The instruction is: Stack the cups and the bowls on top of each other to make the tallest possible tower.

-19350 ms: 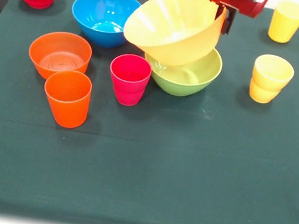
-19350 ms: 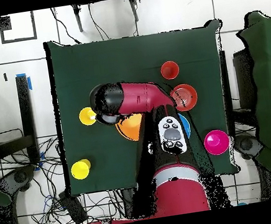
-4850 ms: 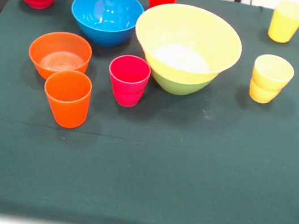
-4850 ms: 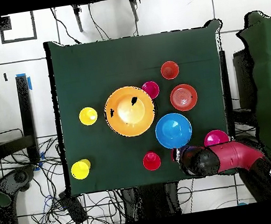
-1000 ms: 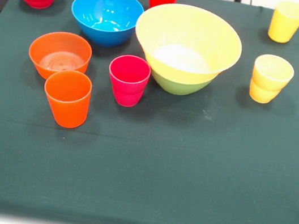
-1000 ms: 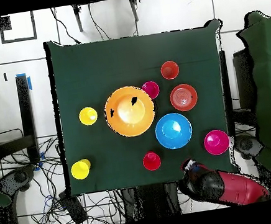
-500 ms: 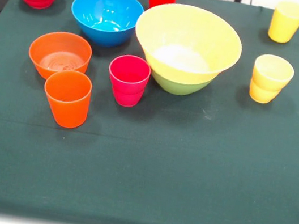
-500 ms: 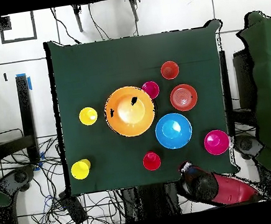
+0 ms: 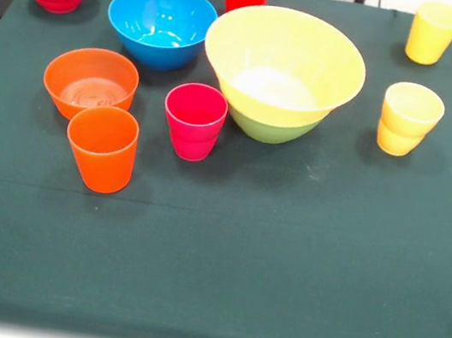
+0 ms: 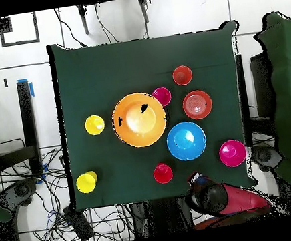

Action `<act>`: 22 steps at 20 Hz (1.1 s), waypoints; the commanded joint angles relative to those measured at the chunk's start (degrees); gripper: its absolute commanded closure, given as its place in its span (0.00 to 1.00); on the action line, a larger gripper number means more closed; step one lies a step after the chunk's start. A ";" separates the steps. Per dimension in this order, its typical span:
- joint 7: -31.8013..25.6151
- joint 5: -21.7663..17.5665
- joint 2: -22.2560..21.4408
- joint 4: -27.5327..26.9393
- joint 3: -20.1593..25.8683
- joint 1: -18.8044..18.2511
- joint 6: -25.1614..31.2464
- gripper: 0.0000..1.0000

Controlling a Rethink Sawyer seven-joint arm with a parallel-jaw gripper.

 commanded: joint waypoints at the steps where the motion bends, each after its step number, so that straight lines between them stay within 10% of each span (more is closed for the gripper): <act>1: 6.78 4.39 1.19 -2.95 4.80 1.02 2.34 0.00; 22: 3.93 6.69 1.03 -9.10 4.71 3.32 10.61 0.00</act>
